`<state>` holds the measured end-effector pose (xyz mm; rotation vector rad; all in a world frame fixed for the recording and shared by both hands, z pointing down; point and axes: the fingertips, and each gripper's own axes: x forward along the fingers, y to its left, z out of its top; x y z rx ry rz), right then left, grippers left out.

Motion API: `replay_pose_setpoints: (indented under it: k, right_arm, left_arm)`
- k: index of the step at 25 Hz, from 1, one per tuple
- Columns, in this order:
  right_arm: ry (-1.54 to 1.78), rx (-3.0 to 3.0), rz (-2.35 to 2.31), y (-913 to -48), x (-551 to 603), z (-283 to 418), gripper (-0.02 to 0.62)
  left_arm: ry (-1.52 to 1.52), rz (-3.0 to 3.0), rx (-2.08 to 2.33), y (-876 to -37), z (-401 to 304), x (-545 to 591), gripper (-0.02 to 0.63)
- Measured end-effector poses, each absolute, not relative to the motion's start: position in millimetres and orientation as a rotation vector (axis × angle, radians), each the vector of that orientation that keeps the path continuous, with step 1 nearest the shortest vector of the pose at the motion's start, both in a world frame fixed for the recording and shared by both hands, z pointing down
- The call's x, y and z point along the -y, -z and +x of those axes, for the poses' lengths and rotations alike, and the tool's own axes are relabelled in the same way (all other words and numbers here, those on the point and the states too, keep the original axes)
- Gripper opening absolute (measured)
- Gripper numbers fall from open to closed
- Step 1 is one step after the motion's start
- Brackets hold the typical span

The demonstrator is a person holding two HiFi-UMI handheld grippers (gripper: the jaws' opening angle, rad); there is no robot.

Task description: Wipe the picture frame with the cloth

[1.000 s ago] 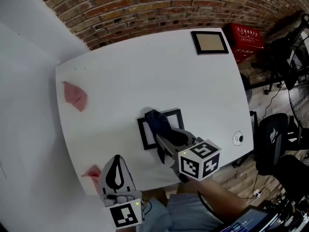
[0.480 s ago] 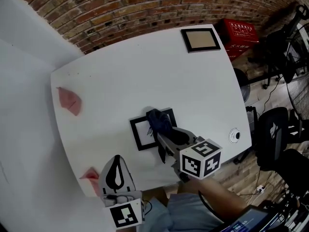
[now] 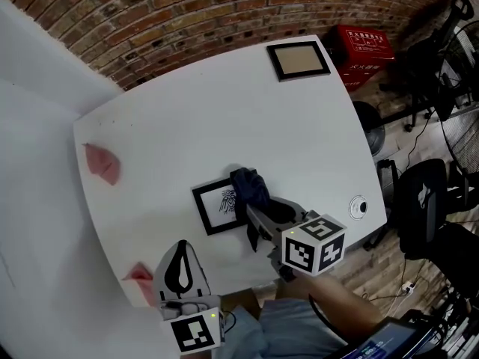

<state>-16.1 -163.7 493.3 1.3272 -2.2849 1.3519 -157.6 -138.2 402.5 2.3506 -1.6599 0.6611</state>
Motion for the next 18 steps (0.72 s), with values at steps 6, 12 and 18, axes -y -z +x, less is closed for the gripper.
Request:
replay_pose_setpoints:
  k: [6, 12, 18]
  right_arm:
    - [-1.384, 2.281, 1.363, -492.1, 162.8, -0.4, 0.107]
    - [-1.385, 2.274, 1.410, -487.5, 159.2, 20.5, 0.107]
    - [-1.359, 2.272, 1.482, -478.7, 151.0, 51.7, 0.109]
  left_arm:
    - [-0.675, 2.350, 1.641, -401.0, -145.7, 138.5, 0.009]
    - [-0.681, 2.404, 1.623, -393.5, -128.0, 139.7, 0.009]
    - [-0.673, 2.433, 1.589, -387.1, -101.9, 133.8, 0.009]
